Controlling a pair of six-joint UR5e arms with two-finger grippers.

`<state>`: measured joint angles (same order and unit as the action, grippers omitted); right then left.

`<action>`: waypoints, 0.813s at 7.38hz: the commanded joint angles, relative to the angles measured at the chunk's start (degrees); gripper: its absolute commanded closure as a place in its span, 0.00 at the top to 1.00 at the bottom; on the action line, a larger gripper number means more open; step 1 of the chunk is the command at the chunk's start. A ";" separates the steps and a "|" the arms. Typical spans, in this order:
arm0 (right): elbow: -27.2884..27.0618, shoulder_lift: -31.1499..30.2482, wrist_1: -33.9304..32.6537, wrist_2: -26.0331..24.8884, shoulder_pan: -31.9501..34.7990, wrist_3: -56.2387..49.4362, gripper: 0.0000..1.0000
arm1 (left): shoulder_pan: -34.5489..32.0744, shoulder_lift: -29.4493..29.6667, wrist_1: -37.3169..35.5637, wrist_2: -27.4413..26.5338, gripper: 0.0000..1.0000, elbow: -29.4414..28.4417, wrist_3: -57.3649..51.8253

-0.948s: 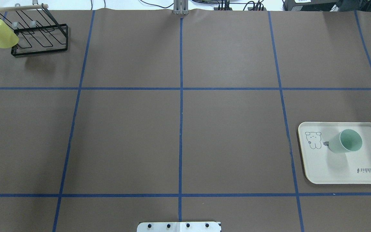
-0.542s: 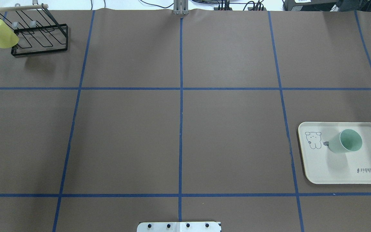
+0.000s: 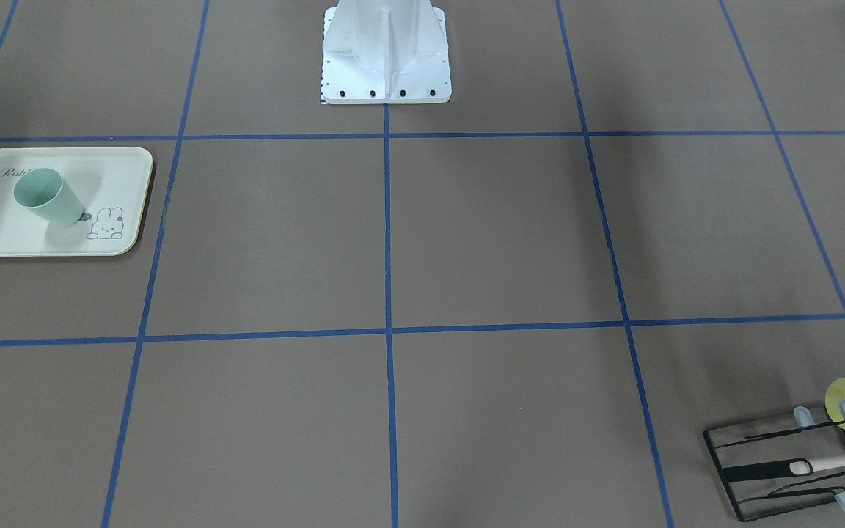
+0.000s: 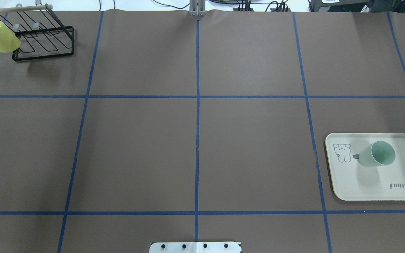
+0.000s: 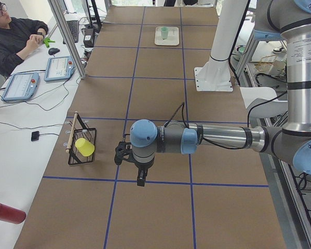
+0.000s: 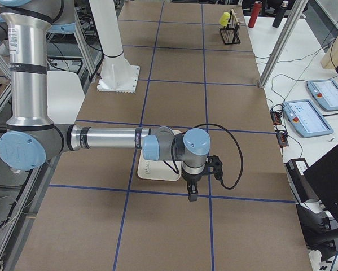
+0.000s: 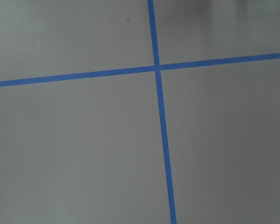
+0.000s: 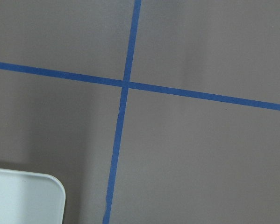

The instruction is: Left arm grabs green cup and hands to right arm on tray

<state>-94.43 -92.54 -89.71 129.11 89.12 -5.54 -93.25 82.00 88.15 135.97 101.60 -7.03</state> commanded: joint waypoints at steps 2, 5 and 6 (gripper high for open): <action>-0.14 -0.01 0.06 0.09 0.00 0.00 1.00 | 0.00 0.00 0.00 0.00 1.00 0.00 0.00; -0.41 -0.01 0.06 0.00 0.00 0.09 1.00 | 0.00 0.00 0.00 0.00 1.00 0.00 0.00; -0.58 -0.01 0.06 0.09 0.09 0.09 1.00 | 0.00 0.00 0.00 0.00 1.00 0.00 0.09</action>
<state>-94.82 -92.55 -89.65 129.13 89.16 -5.48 -93.25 82.00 88.16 135.97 101.60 -7.02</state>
